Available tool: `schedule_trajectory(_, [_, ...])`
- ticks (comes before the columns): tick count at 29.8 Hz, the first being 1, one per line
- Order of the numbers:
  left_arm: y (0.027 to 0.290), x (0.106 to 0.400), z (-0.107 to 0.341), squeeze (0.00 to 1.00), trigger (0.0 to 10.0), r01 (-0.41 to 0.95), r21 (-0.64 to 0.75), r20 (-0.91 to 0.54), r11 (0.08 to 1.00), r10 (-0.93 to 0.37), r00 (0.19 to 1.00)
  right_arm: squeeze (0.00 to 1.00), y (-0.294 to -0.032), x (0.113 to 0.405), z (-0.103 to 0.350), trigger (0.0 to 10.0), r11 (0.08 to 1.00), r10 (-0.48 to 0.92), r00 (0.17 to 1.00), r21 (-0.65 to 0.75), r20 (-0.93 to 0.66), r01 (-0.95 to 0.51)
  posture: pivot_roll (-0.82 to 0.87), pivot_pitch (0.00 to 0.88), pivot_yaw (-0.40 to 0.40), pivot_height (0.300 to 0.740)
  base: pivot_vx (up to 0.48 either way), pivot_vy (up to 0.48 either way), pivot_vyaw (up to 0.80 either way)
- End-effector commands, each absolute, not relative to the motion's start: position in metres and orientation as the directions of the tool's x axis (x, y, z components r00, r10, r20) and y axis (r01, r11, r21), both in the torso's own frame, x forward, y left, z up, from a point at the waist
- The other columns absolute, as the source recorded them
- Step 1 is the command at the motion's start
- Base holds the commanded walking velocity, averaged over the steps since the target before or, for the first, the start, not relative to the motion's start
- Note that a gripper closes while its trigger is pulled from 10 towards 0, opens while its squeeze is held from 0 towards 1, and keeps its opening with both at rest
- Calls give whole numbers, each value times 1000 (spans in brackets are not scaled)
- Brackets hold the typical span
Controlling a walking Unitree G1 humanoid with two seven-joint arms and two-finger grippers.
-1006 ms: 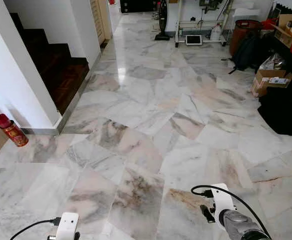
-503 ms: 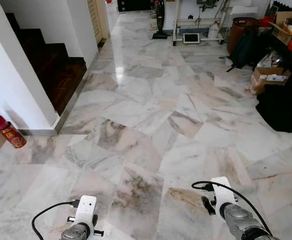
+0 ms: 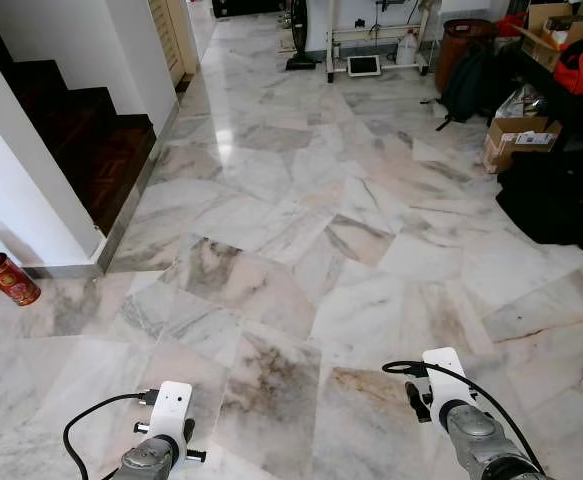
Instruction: Setting the table
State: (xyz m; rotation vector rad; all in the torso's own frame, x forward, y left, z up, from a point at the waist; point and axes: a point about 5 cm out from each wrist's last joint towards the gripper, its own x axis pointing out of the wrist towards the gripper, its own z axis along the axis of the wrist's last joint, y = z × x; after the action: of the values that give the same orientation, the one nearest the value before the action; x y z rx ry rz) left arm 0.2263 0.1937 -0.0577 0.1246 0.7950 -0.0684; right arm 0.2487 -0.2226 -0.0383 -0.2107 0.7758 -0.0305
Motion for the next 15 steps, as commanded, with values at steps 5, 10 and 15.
schedule_trajectory(5, [199,223,-58,0,10000,88,99,-713,991,9,701,0,-217,249,-39,10000,985,-106,727,-170,-678,-14,-60,62,99,740,0,0,0])
schedule_trajectory(10, [198,222,-59,0,10000,81,98,-709,992,13,705,0,-218,248,-40,10000,985,-116,710,-174,-694,-9,-59,59,97,740,0,0,0])
schedule_trajectory(15, [199,221,-60,0,10000,72,96,-707,993,17,707,0,-218,249,-40,10000,983,-101,714,-181,-693,-36,-62,46,82,740,0,0,0])
